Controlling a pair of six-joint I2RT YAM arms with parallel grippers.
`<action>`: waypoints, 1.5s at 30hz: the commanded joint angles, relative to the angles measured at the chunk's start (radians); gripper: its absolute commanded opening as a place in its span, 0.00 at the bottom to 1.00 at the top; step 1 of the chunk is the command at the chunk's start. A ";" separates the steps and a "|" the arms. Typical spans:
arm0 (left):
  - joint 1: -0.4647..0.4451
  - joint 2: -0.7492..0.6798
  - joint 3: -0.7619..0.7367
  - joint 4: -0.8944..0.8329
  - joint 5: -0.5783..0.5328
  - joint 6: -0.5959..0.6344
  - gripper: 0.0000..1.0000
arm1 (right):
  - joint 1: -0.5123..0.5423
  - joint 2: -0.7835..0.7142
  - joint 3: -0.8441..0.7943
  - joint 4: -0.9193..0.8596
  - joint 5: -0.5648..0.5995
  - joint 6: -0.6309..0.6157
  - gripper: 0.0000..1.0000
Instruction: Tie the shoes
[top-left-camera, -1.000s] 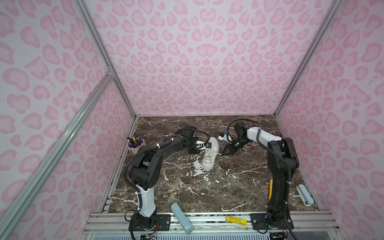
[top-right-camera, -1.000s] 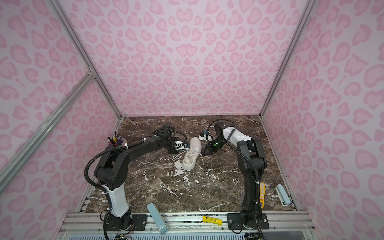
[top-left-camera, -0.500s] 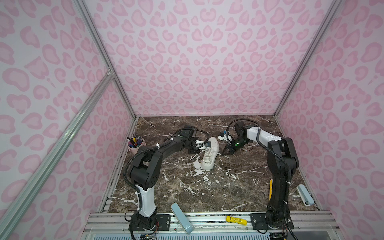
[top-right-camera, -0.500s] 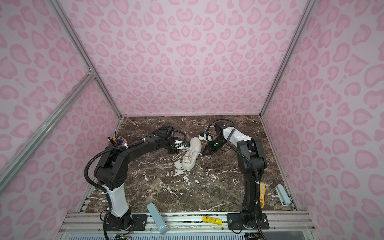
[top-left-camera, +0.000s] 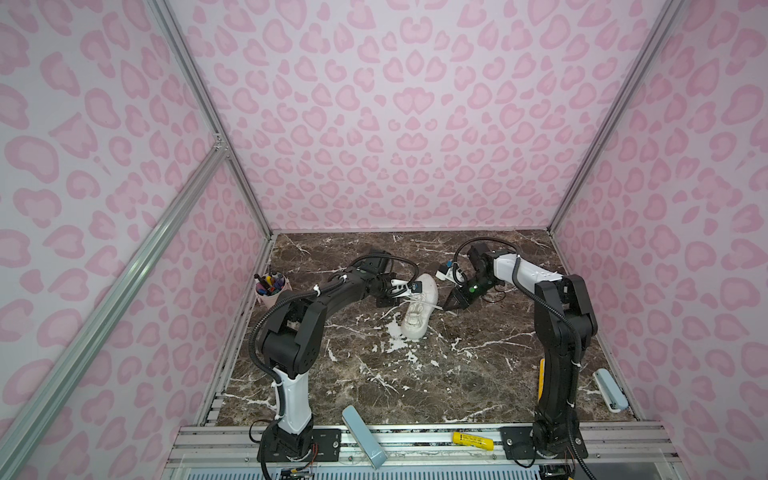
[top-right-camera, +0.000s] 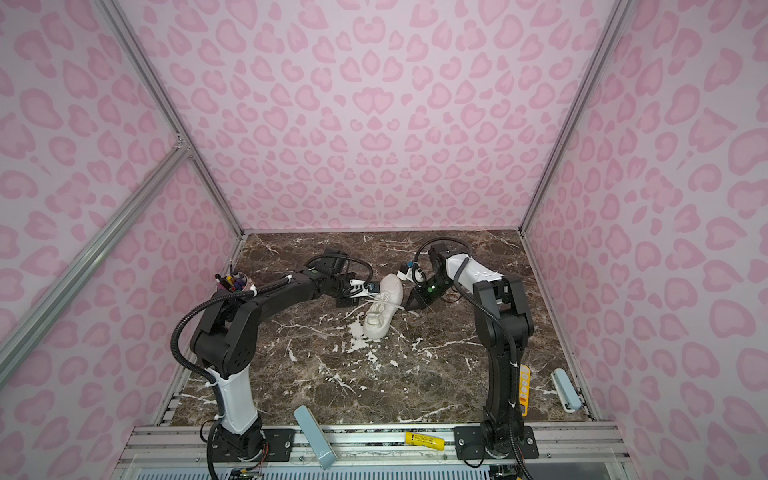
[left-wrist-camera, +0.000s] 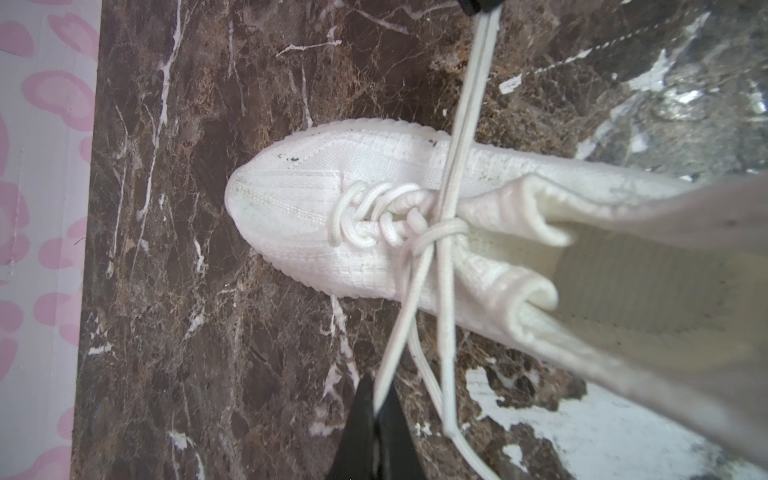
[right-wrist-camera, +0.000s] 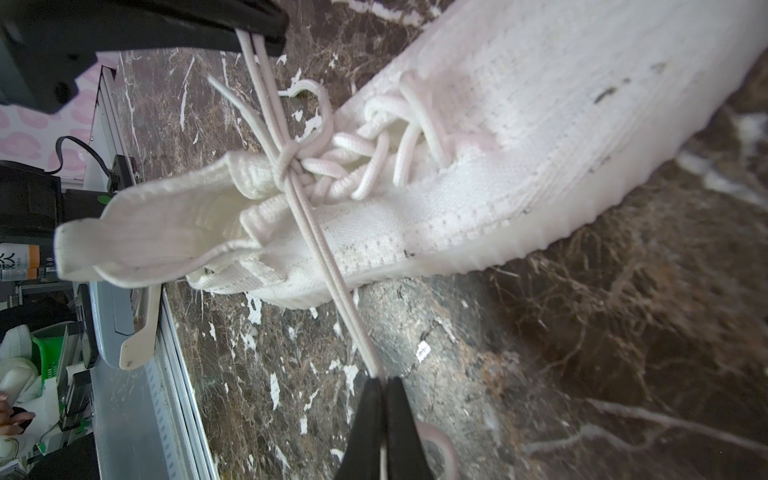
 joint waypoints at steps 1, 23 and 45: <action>0.019 -0.010 0.014 -0.027 -0.138 0.023 0.03 | -0.013 0.007 0.006 -0.131 0.125 0.001 0.00; 0.009 -0.128 -0.080 -0.028 -0.033 -0.088 0.62 | 0.034 -0.012 0.073 -0.124 0.030 0.008 0.38; 0.045 0.060 0.081 -0.314 -0.087 -0.428 0.57 | -0.029 -0.085 0.101 -0.114 0.126 0.054 0.39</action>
